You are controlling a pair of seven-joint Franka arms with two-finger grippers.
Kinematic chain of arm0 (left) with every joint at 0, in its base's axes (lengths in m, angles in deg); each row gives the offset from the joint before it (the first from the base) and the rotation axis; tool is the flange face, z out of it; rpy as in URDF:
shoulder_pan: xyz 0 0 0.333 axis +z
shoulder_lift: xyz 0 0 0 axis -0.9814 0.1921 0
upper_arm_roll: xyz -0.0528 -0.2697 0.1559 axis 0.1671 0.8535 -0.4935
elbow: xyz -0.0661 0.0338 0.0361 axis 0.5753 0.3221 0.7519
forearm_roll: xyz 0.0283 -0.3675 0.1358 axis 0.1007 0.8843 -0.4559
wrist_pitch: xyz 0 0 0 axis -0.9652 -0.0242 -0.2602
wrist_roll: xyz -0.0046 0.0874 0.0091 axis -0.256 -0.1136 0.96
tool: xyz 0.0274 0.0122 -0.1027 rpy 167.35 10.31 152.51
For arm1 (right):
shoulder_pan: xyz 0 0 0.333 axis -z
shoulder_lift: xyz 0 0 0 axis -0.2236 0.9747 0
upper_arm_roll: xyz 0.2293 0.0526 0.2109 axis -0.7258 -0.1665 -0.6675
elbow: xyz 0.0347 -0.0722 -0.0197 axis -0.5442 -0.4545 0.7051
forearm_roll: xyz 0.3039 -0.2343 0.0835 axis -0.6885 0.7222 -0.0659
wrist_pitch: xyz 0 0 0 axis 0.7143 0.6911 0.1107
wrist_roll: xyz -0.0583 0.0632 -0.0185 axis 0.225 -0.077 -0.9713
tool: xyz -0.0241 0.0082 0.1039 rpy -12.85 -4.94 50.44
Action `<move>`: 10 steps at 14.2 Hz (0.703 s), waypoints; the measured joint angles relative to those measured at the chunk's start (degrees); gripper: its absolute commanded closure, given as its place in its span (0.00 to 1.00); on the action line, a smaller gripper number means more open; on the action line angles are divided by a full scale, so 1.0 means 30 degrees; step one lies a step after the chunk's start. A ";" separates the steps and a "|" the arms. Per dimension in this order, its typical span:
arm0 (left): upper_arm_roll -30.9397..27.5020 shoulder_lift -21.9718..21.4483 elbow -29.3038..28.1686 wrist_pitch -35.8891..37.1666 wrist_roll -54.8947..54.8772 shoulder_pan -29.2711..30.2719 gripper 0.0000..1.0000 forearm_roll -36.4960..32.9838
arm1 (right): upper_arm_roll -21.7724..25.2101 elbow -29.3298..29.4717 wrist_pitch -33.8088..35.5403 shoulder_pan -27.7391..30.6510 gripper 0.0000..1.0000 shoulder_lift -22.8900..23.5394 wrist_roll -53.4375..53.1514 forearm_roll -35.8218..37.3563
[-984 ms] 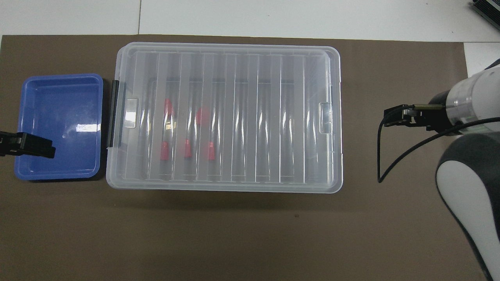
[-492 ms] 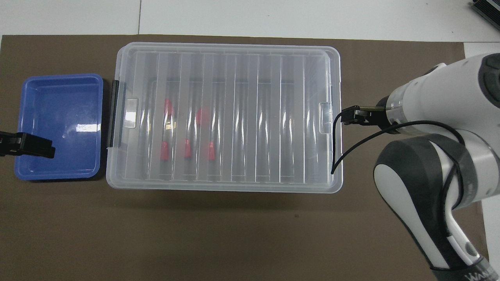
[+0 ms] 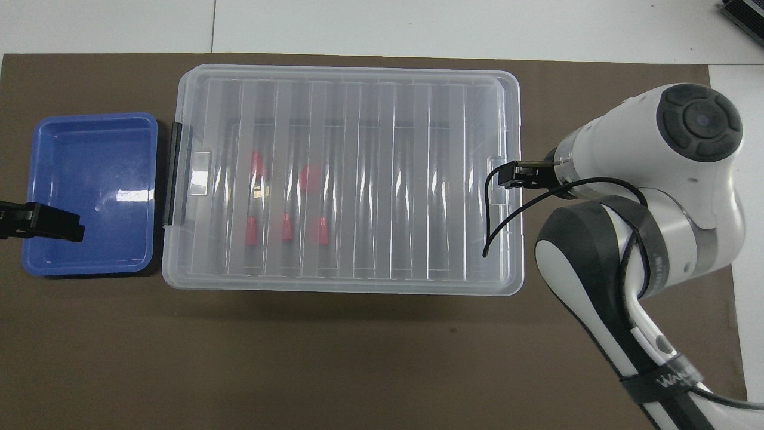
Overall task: Place red block in blue tray from box
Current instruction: 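Reach the left gripper to the lid edge beside the blue tray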
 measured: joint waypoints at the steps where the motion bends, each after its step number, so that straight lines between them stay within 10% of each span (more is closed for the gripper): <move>1: 0.0001 0.0000 0.0000 0.0000 0.0000 0.0001 0.00 0.0000 | -0.0021 -0.0017 -0.0059 -0.0085 0.08 0.0108 -0.0075 0.0005; 10: 0.0325 -0.0035 0.0008 -0.0061 0.0853 -0.0071 0.00 0.0055 | -0.0008 -0.0515 -0.0232 -0.0230 0.09 0.0244 -0.0051 0.0274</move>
